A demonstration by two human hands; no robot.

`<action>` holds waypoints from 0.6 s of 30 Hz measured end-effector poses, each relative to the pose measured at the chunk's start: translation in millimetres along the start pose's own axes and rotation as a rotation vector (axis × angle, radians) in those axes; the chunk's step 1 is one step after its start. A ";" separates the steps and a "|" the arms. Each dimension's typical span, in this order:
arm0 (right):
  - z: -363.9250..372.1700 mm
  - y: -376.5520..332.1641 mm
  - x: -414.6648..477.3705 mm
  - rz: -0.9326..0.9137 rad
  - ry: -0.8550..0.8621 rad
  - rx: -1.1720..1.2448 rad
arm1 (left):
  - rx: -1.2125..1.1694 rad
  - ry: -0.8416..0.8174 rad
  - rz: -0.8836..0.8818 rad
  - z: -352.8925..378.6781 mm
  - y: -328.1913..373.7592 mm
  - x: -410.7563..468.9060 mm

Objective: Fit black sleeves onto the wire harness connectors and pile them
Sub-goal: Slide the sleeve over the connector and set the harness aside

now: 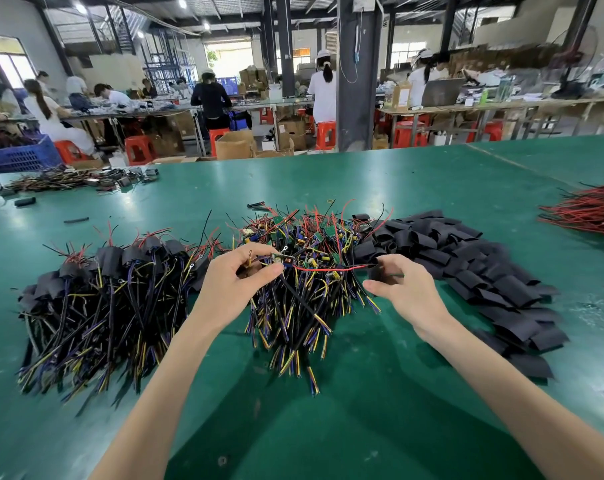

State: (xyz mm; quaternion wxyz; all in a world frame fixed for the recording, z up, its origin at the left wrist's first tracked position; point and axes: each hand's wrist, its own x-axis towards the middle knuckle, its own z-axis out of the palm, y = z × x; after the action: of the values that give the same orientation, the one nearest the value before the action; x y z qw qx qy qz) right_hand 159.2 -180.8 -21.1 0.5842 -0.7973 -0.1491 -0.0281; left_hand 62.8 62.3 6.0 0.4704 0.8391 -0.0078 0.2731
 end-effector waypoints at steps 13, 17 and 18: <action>5.6 -8.9 -10.6 -0.581 0.016 -0.584 | 0.061 0.048 -0.038 11.6 9.7 -4.4; 15.7 -15.1 -21.0 -0.740 0.018 -0.707 | 0.170 -0.019 0.039 31.9 20.3 -12.4; 18.4 -15.4 -23.1 -0.753 0.021 -0.704 | 0.172 -0.033 0.035 37.6 21.4 -14.6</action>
State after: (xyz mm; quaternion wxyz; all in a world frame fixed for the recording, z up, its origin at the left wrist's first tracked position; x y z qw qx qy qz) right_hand 130.6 -164.0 -17.8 0.2313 -0.8364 -0.4016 -0.2929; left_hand 61.5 16.9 0.7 0.3914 0.8806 -0.0066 0.2671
